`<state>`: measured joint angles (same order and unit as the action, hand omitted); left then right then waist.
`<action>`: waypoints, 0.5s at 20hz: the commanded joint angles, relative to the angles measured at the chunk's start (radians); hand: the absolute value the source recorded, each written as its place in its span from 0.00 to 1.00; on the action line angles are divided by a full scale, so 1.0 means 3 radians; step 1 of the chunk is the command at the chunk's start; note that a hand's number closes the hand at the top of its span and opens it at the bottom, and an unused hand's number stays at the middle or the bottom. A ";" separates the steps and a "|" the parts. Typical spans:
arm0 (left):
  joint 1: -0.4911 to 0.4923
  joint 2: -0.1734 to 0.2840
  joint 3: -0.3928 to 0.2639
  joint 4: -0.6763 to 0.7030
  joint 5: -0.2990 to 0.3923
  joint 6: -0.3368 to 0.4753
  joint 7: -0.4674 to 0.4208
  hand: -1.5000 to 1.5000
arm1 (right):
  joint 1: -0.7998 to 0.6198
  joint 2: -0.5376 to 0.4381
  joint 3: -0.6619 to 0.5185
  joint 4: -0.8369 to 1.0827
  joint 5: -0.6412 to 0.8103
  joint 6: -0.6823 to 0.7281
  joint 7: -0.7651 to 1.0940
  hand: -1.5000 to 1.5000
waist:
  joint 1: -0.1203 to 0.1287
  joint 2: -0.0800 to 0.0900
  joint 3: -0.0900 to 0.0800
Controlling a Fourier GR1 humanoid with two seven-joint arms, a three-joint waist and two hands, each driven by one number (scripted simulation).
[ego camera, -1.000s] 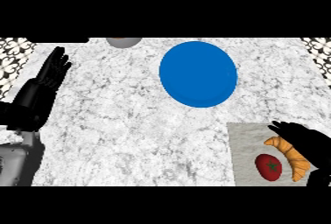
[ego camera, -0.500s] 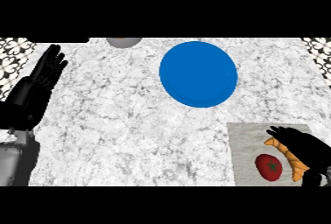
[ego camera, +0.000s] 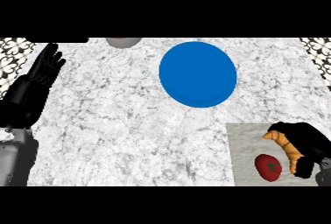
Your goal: Pick the croissant from the placemat and place it in the plate
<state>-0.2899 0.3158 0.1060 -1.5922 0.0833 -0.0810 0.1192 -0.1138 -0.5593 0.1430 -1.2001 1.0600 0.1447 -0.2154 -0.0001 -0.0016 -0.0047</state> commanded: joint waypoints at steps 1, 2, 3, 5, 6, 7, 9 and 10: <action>0.0015 -0.0026 0.0007 -0.0023 -0.0007 0.0030 0.0007 0.50 | -0.0012 0.0071 -0.0557 0.0342 -0.0178 -0.0215 0.0465 1.00 | -0.0023 0.0011 0.0021; 0.0068 -0.0033 0.0026 -0.0005 0.0014 0.0022 -0.0018 0.50 | 0.0042 0.0030 -0.0760 0.0462 -0.0261 -0.0262 0.0587 1.00 | -0.0044 0.0015 0.0023; 0.0139 -0.0058 -0.0011 -0.0033 -0.0033 0.0044 -0.0047 0.50 | -0.0015 -0.0016 -0.0984 0.0555 -0.0384 -0.0149 0.0788 1.00 | -0.0042 0.0014 0.0022; 0.0092 -0.0046 -0.0029 -0.0021 -0.0053 0.0033 -0.0048 0.50 | -0.0094 -0.0108 -0.1249 0.0605 -0.0456 -0.0118 0.1114 1.00 | -0.0059 0.0008 0.0016; 0.0121 -0.0067 -0.0026 -0.0089 -0.0029 0.0045 -0.0001 0.50 | 0.0004 0.0014 -0.1224 0.0598 -0.0363 -0.0390 0.1194 1.00 | -0.0029 0.0001 0.0019; -0.0023 -0.0151 -0.0132 0.0092 -0.0170 0.0135 -0.0016 0.50 | -0.0214 -0.0051 -0.1273 0.0577 -0.0358 -0.0358 0.1276 1.00 | -0.0042 0.0016 0.0017; 0.0148 -0.0118 -0.0106 -0.0190 -0.0052 0.0030 0.0069 0.50 | -0.0201 0.0011 -0.1235 0.0675 -0.0213 -0.0709 0.1231 1.00 | 0.0019 0.0003 0.0018; 0.0032 -0.0068 -0.0030 -0.0032 -0.0078 0.0038 0.0010 0.50 | -0.0111 0.0013 -0.1256 0.0494 -0.0227 -0.0779 0.1233 1.00 | -0.0013 0.0003 0.0016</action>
<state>-0.2724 0.2948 0.0934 -1.6021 0.0660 -0.0689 0.1184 -0.1518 -0.5660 -0.1916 -1.0324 0.9771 0.0047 0.0993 -0.0050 0.0007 -0.0003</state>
